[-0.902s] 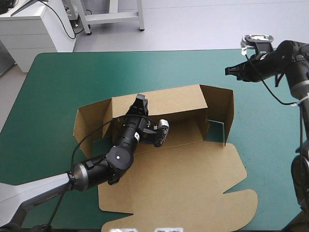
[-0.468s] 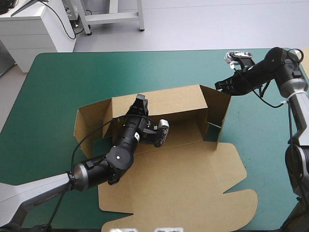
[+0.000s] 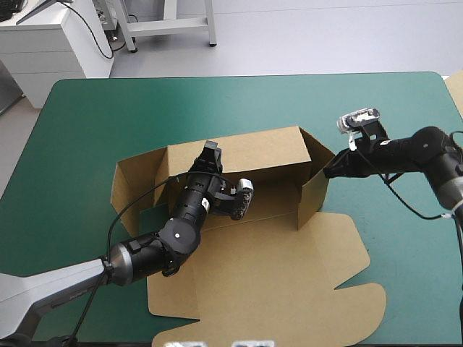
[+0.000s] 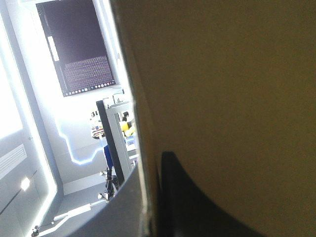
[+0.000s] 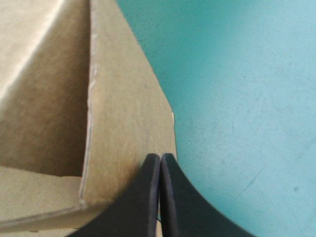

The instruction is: Fold the box

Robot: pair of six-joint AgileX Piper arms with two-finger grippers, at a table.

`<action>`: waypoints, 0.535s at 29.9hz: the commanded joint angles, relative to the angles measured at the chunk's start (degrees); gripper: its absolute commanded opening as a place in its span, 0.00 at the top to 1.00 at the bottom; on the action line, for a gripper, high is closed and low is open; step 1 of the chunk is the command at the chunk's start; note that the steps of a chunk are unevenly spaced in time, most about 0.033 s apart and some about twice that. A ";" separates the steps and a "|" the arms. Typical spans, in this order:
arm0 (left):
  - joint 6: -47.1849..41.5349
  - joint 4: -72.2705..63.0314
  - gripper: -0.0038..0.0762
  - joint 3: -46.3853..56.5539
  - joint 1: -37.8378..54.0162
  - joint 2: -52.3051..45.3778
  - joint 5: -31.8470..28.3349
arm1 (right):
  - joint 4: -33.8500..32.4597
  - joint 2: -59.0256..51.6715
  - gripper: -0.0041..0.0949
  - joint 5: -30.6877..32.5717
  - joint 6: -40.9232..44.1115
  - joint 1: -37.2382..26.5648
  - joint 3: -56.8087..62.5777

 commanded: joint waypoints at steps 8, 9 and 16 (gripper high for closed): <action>1.77 2.23 0.96 -0.64 -0.38 -0.91 -0.16 | 11.63 -6.21 0.98 -2.81 -20.73 -0.32 7.55; 1.77 2.23 0.96 -0.64 -0.38 -0.91 -0.16 | 11.49 -6.21 0.98 -1.85 -21.20 -0.32 7.55; 1.49 2.23 0.96 -0.64 -0.38 -0.91 -0.16 | 10.40 -6.21 0.85 5.08 -22.58 -0.32 7.45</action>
